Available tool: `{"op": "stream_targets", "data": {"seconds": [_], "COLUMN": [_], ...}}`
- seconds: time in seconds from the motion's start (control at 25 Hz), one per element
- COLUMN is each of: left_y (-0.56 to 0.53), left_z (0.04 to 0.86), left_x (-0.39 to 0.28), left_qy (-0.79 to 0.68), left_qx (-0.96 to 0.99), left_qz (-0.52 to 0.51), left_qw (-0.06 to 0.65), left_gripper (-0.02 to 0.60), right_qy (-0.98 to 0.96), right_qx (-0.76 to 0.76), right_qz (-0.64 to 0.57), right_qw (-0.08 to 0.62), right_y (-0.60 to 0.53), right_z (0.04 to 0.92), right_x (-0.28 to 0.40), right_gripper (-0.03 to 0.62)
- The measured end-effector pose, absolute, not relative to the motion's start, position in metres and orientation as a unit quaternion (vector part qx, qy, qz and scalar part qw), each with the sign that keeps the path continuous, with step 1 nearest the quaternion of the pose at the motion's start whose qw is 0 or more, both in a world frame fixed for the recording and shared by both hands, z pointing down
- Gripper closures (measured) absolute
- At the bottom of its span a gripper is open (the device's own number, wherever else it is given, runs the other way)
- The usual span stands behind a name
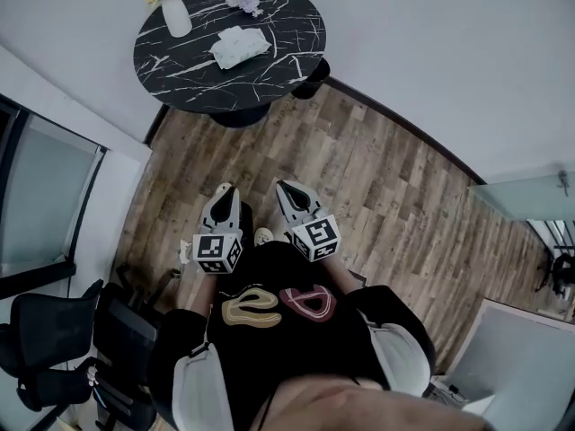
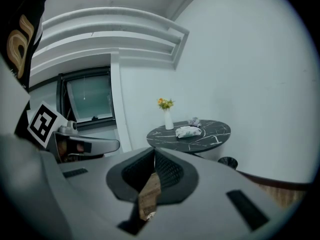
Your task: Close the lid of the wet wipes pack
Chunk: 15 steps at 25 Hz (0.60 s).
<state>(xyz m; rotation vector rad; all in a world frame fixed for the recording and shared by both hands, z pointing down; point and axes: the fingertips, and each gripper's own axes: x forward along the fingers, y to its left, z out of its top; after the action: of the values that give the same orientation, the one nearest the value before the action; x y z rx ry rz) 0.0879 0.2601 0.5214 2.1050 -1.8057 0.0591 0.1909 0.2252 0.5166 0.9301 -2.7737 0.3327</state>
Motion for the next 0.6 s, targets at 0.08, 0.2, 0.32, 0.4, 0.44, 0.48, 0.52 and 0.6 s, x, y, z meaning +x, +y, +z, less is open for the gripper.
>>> {"op": "stream_targets", "data": {"seconds": [0.08,0.2,0.32,0.4,0.44,0.48,0.52,0.6], "left_y": [0.251,0.238,0.222,0.208,0.2,0.191,0.183,0.168], "left_z": [0.521,0.522,0.523,0.522,0.522,0.523,0.525,0.527], "left_x": [0.087,0.08,0.071,0.063,0.058,0.053,0.046,0.033], "left_qy": [-0.637,-0.63,-0.625,-0.624,-0.624,-0.625,-0.626,-0.626], "left_qx": [0.749,0.755,0.759,0.759,0.759,0.758,0.757,0.756], "left_qz": [0.02,0.023,0.025,0.024,0.025,0.028,0.03,0.033], "left_qw": [0.18,0.179,0.182,0.183,0.183,0.184,0.185,0.19], "left_gripper": [0.56,0.56,0.56,0.56,0.56,0.56,0.56,0.56], "right_qy": [-0.937,-0.935,-0.933,-0.931,-0.93,-0.929,-0.928,-0.929], "right_qx": [0.315,0.319,0.323,0.325,0.327,0.328,0.329,0.328], "right_qz": [0.116,0.121,0.126,0.135,0.138,0.141,0.142,0.143], "right_qw": [0.097,0.094,0.094,0.099,0.1,0.099,0.099,0.097], "right_y": [0.217,0.204,0.187,0.174,0.165,0.156,0.148,0.134], "right_z": [0.518,0.517,0.517,0.521,0.522,0.522,0.522,0.52], "right_x": [0.189,0.181,0.171,0.165,0.161,0.156,0.15,0.138], "right_gripper": [0.582,0.581,0.58,0.581,0.58,0.581,0.58,0.58]}}
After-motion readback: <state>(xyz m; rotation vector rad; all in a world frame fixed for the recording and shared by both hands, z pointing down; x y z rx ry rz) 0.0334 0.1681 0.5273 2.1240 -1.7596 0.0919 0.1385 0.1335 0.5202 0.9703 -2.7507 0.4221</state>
